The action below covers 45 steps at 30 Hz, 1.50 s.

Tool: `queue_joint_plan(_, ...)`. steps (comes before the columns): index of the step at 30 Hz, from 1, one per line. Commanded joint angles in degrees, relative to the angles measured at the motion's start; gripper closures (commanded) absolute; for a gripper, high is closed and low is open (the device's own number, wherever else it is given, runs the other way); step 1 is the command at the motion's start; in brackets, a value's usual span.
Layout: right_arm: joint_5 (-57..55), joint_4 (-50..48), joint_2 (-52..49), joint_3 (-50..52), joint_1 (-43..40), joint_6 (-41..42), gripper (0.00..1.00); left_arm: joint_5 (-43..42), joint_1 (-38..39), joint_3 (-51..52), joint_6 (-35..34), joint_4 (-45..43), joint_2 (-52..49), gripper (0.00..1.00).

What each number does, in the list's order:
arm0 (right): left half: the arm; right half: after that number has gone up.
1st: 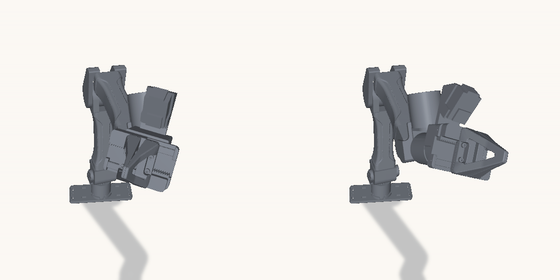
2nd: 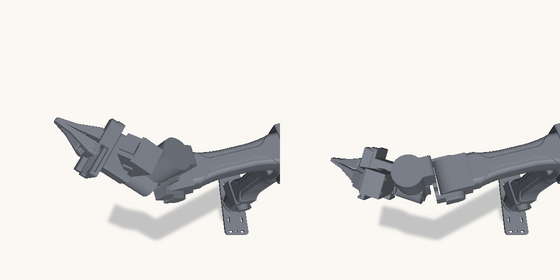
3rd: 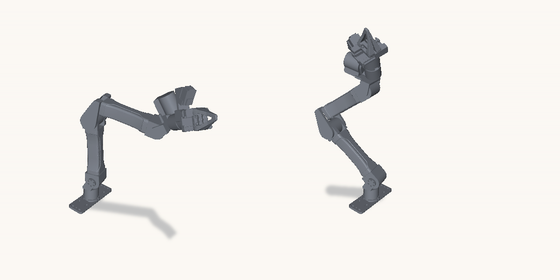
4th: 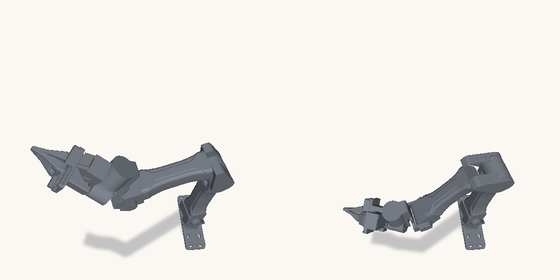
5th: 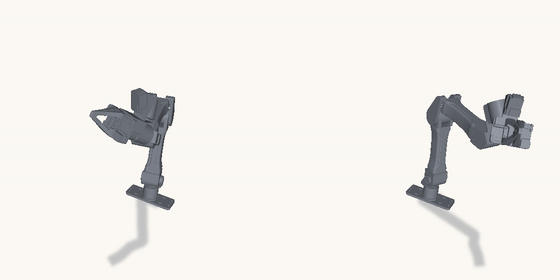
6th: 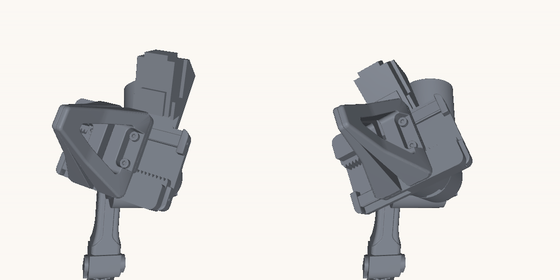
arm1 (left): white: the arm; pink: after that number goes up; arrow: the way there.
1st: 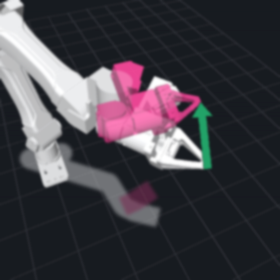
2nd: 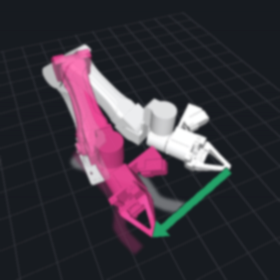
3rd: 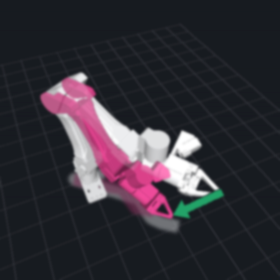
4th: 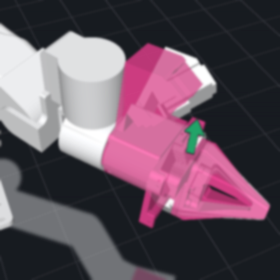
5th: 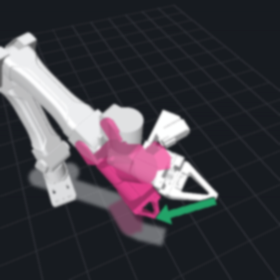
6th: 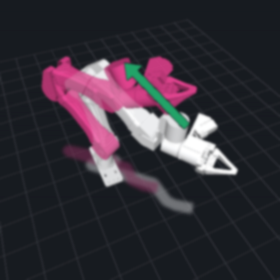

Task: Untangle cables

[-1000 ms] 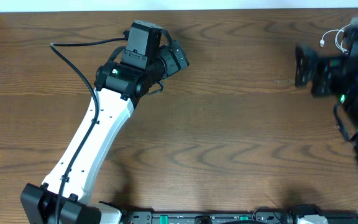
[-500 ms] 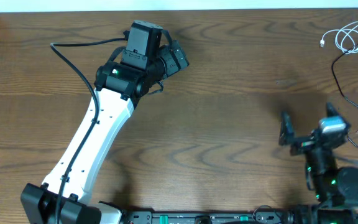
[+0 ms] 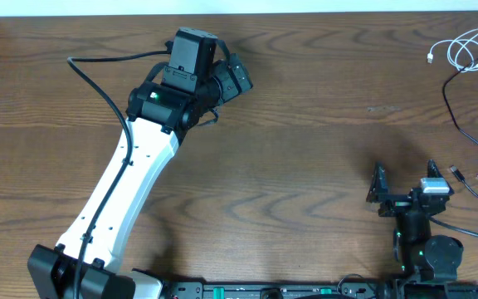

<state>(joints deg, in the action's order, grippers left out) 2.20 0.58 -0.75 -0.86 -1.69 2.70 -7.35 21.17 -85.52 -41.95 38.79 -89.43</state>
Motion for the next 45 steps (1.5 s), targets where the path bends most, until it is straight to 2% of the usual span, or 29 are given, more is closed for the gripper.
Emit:
queue_joint_plan(1,-1.42,3.98,0.48,0.55,-0.35,1.99,0.01,0.52,0.02,-0.31,0.37,0.02,-0.39,0.05)
queue_joint_plan(20,-1.42,3.74,0.42,0.55,-0.35,1.97,0.01,0.55,0.02,-0.31,0.42,0.02,-0.39,0.05)
queue_joint_plan(24,-1.42,3.74,0.42,0.55,-0.35,1.97,0.01,2.75,-0.61,-0.31,5.92,3.96,-0.37,0.05)
queue_joint_plan(29,-1.42,3.74,0.42,0.55,-0.35,1.97,0.01,9.07,-1.42,-0.31,7.41,13.4,-0.35,0.05)
queue_joint_plan(32,-1.42,3.74,0.42,0.55,-0.35,1.97,0.01,9.6,-1.88,-0.28,16.48,13.0,0.37,0.05)
queue_joint_plan(37,-1.42,3.74,0.42,0.55,-0.35,1.97,0.01,9.05,-2.34,0.0,36.5,9.84,6.45,0.05)
queue_joint_plan(39,-1.42,3.74,0.42,0.55,-0.35,1.97,0.01,5.46,-3.78,0.5,42.49,9.77,9.94,0.05)
queue_joint_plan(41,-1.42,3.74,0.42,0.55,-0.35,1.97,0.01,1.2,-6.25,1.95,46.03,9.6,13.88,0.02)
queue_joint_plan(45,-1.42,3.74,0.42,0.55,-0.35,1.97,0.01,-2.08,-12.31,9.07,46.23,3.63,22.95,0.02)
